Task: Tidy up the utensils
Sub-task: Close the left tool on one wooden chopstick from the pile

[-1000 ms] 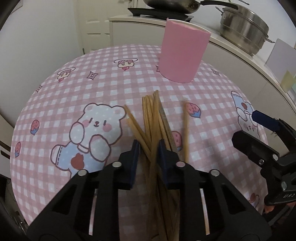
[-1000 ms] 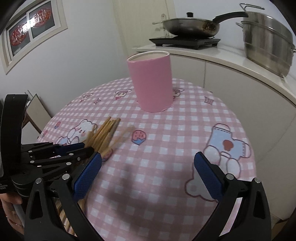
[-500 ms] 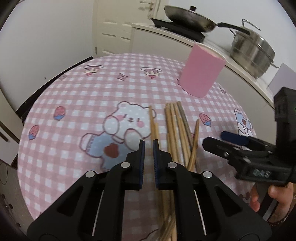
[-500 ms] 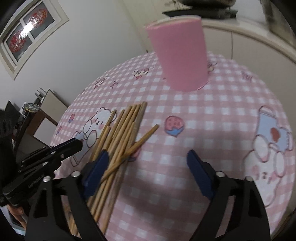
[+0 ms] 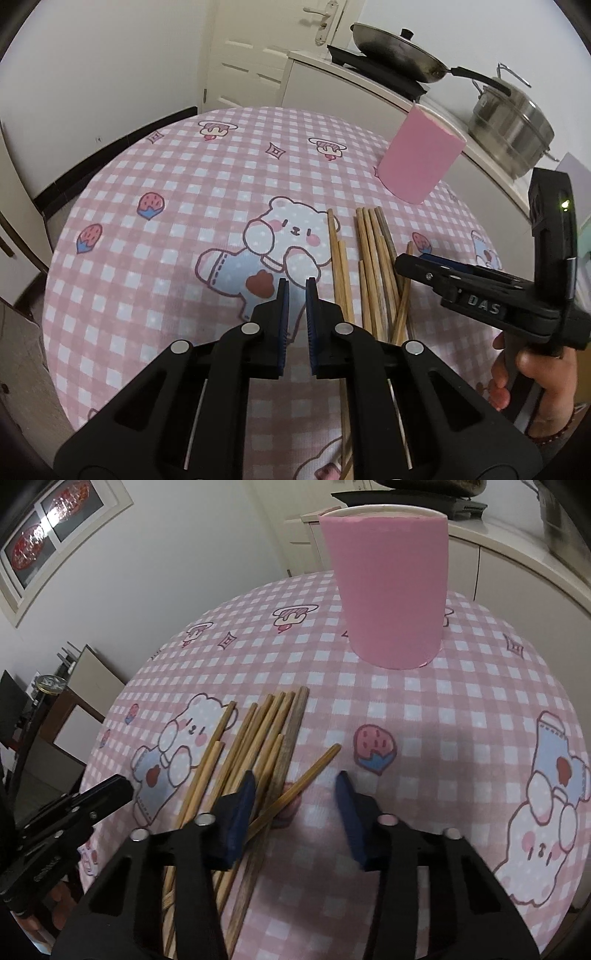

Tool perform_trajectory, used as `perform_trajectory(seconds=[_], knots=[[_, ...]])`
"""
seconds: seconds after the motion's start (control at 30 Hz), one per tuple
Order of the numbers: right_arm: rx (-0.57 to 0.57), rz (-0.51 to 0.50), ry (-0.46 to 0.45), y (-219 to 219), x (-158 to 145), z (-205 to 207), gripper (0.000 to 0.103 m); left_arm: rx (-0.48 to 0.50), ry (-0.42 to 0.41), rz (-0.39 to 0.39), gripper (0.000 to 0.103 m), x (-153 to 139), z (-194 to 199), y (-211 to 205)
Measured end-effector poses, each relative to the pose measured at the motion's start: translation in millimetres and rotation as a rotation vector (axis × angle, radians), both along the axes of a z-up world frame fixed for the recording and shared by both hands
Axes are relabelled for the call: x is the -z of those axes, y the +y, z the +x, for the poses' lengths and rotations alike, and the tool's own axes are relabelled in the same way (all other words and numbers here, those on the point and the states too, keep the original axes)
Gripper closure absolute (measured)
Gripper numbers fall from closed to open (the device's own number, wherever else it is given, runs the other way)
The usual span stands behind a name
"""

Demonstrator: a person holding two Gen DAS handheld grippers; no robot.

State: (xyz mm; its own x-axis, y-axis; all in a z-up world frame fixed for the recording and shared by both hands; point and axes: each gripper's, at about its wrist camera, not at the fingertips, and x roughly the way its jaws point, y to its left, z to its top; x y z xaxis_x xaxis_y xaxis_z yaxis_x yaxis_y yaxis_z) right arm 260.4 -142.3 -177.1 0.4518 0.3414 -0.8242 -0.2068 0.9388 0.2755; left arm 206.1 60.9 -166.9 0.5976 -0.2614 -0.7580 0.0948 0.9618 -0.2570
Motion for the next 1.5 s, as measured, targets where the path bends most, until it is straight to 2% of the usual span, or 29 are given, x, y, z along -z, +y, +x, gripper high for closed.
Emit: perform_trajectory(seconds=[0.07, 0.13, 0.27, 0.5, 0.57, 0.6, 0.67, 0.9, 1.1, 1.23, 1.5], knots=[[-0.007, -0.008, -0.004, -1.0, 0.6, 0.0, 0.079, 0.001, 0.011, -0.014, 0.093, 1.0, 0.3, 0.2], [-0.01, -0.013, -0.005, -3.3, 2.1, 1.3, 0.083, 0.002, 0.02, -0.011, 0.093, 1.8, 1.7, -1.8], [0.008, 0.062, 0.03, -16.6, 0.4, 0.7, 0.083, 0.017, 0.045, -0.01, 0.093, 5.0, 4.9, -6.9], [0.032, 0.048, 0.039, -13.7, -2.6, -11.9, 0.079, -0.005, 0.049, 0.019, 0.092, 6.0, 2.6, -8.1], [0.032, 0.027, 0.034, -9.0, -1.5, -14.2, 0.078, -0.018, 0.045, 0.016, 0.062, 5.1, 1.7, -6.0], [0.03, 0.013, 0.029, -6.6, -1.4, -14.6, 0.078, -0.035, 0.025, 0.01, 0.03, 2.7, -0.5, -3.9], [0.015, -0.022, 0.024, -2.2, -2.0, -14.1, 0.078, -0.055, -0.014, 0.006, 0.028, -2.5, -5.0, -0.6], [-0.072, -0.143, 0.016, 2.6, -1.7, -16.1, 0.08, -0.007, 0.025, 0.085, 0.029, 6.7, 10.4, -14.3], [-0.074, -0.127, 0.019, -8.3, -2.6, -19.4, 0.08, 0.013, 0.058, 0.155, 0.029, 24.0, 25.0, -28.4], [-0.079, -0.113, 0.021, -11.0, -3.4, -20.0, 0.08, 0.034, 0.048, 0.215, 0.029, 25.8, 27.0, -38.0], [-0.084, -0.107, 0.013, -10.9, -3.4, -18.6, 0.078, 0.042, 0.049, 0.232, 0.029, 22.6, 27.0, -41.6]])
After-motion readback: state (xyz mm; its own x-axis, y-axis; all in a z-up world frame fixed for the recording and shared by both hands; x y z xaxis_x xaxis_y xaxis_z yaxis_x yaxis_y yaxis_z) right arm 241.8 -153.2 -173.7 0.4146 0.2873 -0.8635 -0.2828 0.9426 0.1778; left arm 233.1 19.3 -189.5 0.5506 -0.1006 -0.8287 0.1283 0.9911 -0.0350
